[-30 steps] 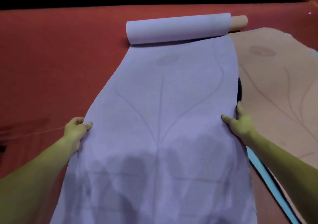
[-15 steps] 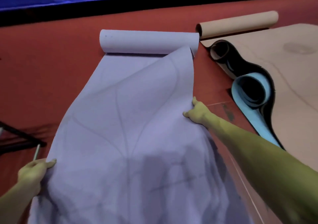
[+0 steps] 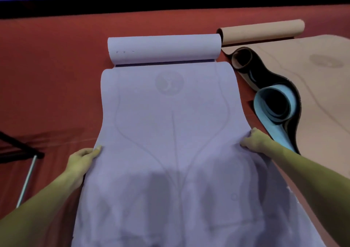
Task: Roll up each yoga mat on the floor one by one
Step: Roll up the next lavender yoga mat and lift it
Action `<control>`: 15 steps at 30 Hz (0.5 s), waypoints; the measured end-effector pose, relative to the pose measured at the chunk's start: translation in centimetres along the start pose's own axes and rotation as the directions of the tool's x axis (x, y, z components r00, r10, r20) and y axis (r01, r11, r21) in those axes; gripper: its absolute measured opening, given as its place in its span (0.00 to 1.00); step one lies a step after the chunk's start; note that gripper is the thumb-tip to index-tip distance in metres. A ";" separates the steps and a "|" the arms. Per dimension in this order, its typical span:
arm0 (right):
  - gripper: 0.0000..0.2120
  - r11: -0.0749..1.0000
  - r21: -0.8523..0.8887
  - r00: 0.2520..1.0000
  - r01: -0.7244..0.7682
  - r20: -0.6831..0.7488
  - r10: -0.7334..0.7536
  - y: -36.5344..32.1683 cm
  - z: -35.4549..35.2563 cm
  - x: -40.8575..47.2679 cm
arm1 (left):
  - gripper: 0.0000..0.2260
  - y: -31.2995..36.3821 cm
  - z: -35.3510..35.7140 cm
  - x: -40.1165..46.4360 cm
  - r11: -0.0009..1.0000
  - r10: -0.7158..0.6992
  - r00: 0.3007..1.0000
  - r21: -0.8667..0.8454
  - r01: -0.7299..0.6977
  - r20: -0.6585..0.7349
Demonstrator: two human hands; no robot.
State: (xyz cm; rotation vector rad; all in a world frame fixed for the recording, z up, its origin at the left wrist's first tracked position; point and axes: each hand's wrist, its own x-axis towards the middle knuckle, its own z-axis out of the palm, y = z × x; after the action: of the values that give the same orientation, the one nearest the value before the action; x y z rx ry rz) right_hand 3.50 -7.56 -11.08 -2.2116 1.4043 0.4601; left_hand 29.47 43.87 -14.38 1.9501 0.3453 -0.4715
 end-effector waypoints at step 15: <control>0.32 0.984 -0.165 0.998 0.062 0.007 -0.061 -2.6 2.7 -2.2 | 0.18 5.2 -0.4 6.6 0.815 0.075 0.997 0.577 -0.055 -0.011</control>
State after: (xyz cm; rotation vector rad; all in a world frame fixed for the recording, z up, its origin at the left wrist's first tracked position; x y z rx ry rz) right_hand 4.83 -3.49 -11.59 -2.3771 1.3352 0.5753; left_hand 37.69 42.28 -13.18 2.5576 0.1588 -0.5420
